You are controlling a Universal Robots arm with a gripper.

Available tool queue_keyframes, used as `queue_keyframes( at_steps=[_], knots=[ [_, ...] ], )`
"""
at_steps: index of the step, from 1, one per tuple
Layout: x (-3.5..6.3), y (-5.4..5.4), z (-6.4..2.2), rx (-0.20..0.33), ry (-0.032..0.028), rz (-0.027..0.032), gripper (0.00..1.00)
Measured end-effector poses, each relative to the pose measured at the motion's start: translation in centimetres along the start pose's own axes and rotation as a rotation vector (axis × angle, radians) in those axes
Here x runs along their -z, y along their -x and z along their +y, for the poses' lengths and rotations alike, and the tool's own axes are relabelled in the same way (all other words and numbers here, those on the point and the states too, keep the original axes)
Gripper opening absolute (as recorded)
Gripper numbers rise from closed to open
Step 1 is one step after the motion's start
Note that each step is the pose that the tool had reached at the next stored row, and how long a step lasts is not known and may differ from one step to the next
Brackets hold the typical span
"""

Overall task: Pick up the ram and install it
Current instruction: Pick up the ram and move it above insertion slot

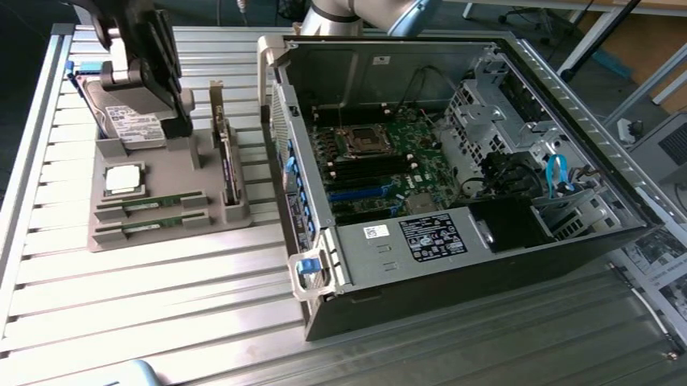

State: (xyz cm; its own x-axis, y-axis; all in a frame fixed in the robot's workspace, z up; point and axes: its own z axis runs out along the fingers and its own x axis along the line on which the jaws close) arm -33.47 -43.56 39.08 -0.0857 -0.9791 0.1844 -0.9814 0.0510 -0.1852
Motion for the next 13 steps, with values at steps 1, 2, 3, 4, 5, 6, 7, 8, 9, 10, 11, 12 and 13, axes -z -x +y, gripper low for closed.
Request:
queue_keyframes(
  at_steps=[1,2,3,4,5,6,7,8,9,10,11,12,13],
  knots=[
    [0.00,0.00,0.00,-0.002,0.0009,-0.0106,0.10],
    [0.00,0.00,0.00,-0.004,0.0019,-0.0225,0.10],
    [0.00,0.00,0.00,-0.006,0.0029,-0.0338,0.10],
    [0.00,0.00,0.00,-0.008,0.0039,-0.0444,0.10],
    [0.00,0.00,0.00,-0.010,0.0048,-0.0552,0.10],
    [0.00,0.00,0.00,-0.012,0.0057,-0.0662,0.10],
    [-0.01,0.00,0.00,-0.014,0.0072,-0.0824,0.10],
    [0.00,0.00,0.00,-0.016,0.0080,-0.0913,0.10],
    [-0.01,0.00,0.00,-0.018,0.0087,-0.1007,0.10],
    [-0.01,0.00,0.00,-0.019,0.0093,-0.1082,0.10],
    [-0.02,0.00,0.00,-0.020,0.0102,-0.1169,0.10],
    [-0.02,0.00,0.00,-0.022,0.0111,-0.1272,0.10],
    [-0.03,0.01,0.00,-0.023,0.0117,-0.1347,0.10]
  ],
)
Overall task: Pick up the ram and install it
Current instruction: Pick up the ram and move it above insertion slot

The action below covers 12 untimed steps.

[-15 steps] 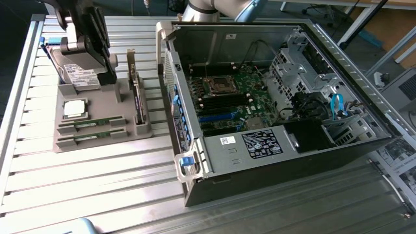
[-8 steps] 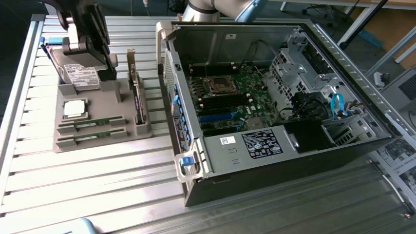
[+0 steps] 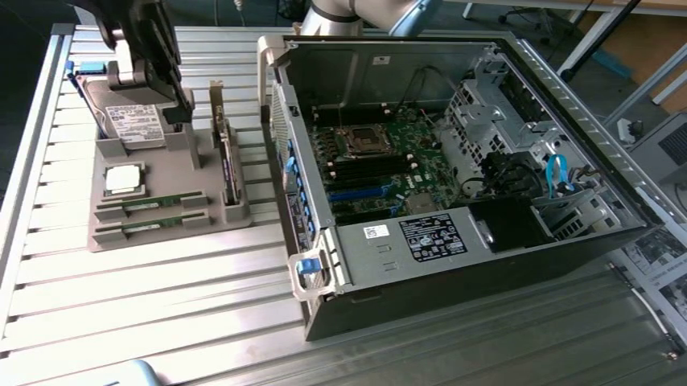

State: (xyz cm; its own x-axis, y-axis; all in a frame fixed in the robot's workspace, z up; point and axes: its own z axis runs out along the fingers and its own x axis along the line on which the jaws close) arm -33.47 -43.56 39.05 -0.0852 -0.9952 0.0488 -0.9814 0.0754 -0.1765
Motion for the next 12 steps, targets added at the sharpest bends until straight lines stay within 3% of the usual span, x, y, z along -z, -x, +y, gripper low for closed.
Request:
queue_keyframes(
  at_steps=[2,6,10,12],
  knots=[
    [0.00,0.00,0.01,0.000,0.0007,-0.0103,0.10],
    [-0.01,0.00,0.01,0.004,0.0017,-0.0251,0.10],
    [-0.02,0.00,0.00,0.005,0.0030,-0.0270,0.10],
    [-0.05,0.00,0.00,0.006,0.0183,-0.0258,0.10]
  ],
)
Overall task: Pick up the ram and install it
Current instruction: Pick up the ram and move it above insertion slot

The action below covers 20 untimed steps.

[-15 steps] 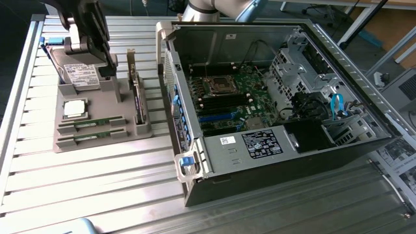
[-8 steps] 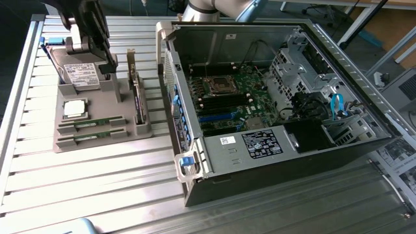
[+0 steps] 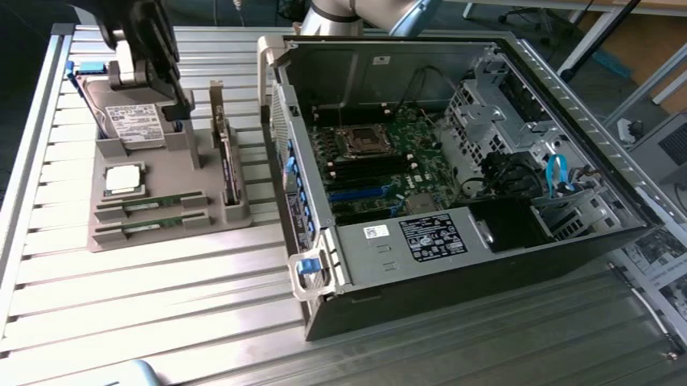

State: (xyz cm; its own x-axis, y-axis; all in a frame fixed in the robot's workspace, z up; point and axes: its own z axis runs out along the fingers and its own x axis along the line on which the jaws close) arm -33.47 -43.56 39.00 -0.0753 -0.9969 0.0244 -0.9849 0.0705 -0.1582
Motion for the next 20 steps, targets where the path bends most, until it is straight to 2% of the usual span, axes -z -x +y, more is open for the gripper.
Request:
queue_keyframes(
  at_steps=[2,8,10,12,14,20],
  knots=[
    [-0.05,0.00,0.01,0.001,0.0259,0.0019,0.10],
    [-0.22,0.01,0.04,0.003,0.0942,0.0067,0.10],
    [-0.29,0.01,0.05,0.004,0.1207,0.0086,0.10],
    [-0.33,0.01,0.06,0.005,0.1413,0.0101,0.10],
    [-0.38,0.01,0.07,0.006,0.1582,0.0111,0.10],
    [-0.37,0.01,0.07,0.006,0.1586,0.0113,0.10]
  ],
)
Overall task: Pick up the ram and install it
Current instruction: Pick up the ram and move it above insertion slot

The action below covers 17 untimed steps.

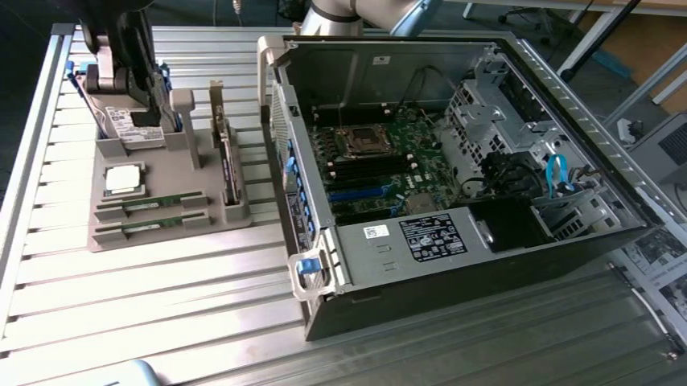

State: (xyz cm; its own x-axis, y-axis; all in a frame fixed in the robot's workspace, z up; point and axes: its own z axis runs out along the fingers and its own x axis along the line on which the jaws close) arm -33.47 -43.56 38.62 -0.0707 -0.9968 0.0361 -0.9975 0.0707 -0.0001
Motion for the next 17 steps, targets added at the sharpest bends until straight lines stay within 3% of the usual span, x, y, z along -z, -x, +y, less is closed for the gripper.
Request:
queue_keyframes(
  at_steps=[6,9,11,12,17],
  knots=[
    [0.00,0.00,0.00,0.000,0.0000,0.0000,0.11],
    [0.00,0.00,0.00,0.000,0.0000,0.0000,0.29],
    [0.00,0.00,0.00,0.000,0.0000,0.0000,0.29],
    [0.00,0.00,0.00,0.000,0.0000,0.0000,0.36],
    [-0.13,0.00,0.03,0.000,-0.0001,-0.0003,0.36]
  ],
)
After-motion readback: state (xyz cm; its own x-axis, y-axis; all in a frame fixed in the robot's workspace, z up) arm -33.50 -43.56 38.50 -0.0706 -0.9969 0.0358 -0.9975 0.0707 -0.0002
